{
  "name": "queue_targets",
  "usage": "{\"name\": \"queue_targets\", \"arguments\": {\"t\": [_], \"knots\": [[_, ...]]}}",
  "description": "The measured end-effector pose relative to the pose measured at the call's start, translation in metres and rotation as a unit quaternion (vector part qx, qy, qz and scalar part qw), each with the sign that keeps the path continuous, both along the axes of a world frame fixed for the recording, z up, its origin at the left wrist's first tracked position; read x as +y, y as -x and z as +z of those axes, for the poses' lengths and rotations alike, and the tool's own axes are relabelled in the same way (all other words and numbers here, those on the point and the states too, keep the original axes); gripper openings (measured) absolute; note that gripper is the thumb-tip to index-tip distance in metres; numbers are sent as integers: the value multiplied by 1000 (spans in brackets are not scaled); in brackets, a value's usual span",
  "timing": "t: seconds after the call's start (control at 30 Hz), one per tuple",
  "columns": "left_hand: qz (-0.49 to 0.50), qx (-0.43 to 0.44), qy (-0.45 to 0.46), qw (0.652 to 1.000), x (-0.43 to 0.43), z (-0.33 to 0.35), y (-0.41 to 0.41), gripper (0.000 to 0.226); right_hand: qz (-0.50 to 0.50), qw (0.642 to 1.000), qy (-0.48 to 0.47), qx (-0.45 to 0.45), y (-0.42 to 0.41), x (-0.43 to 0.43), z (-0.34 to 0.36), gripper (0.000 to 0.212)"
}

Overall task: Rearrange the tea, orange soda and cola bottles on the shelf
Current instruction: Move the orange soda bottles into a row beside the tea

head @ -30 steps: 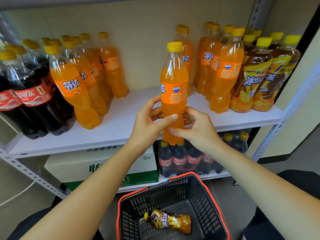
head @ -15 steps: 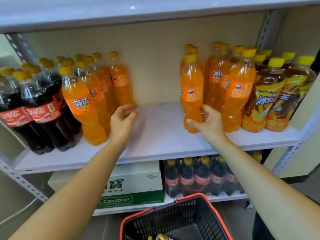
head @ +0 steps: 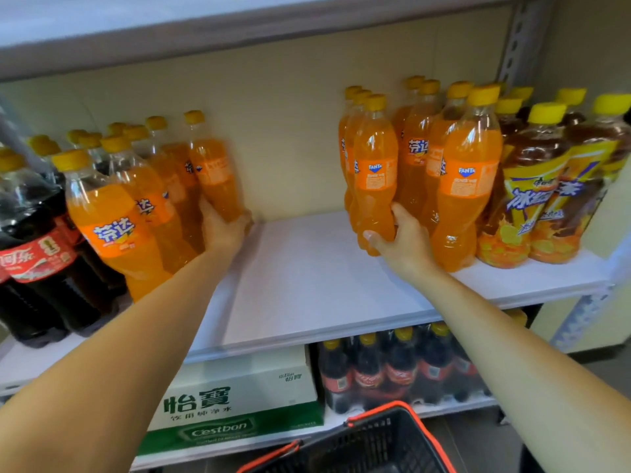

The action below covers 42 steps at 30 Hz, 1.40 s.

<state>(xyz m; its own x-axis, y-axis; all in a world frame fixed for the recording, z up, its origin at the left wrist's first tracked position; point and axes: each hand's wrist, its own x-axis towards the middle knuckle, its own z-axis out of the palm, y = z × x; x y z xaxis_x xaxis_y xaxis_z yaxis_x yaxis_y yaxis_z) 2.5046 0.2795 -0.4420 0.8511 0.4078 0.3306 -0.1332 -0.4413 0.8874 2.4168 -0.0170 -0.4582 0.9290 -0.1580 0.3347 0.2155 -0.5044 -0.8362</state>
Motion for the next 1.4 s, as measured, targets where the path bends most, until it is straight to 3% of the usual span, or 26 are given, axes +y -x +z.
{"name": "queue_targets", "arguments": {"t": [0.23, 0.7, 1.0, 1.23, 1.4], "knots": [[30, 4, -12, 999, 3, -10, -17, 60, -16, 1000, 6, -18, -2, 1, -6, 60], [-157, 16, 7, 987, -30, -11, 67, 44, -10, 1000, 1, -29, -2, 0, -9, 56], [-210, 17, -22, 977, -39, -8, 120, 42, 17, 1000, -9, -17, 3, -1, -5, 57], [-233, -11, 90, 968, -50, -11, 131, 51, 62, 998, -11, -16, 20, -4, 3, 73], [-255, -21, 53, 965, -54, -11, 145, 61, 42, 997, -45, -48, 55, 0, 11, 70]]}}
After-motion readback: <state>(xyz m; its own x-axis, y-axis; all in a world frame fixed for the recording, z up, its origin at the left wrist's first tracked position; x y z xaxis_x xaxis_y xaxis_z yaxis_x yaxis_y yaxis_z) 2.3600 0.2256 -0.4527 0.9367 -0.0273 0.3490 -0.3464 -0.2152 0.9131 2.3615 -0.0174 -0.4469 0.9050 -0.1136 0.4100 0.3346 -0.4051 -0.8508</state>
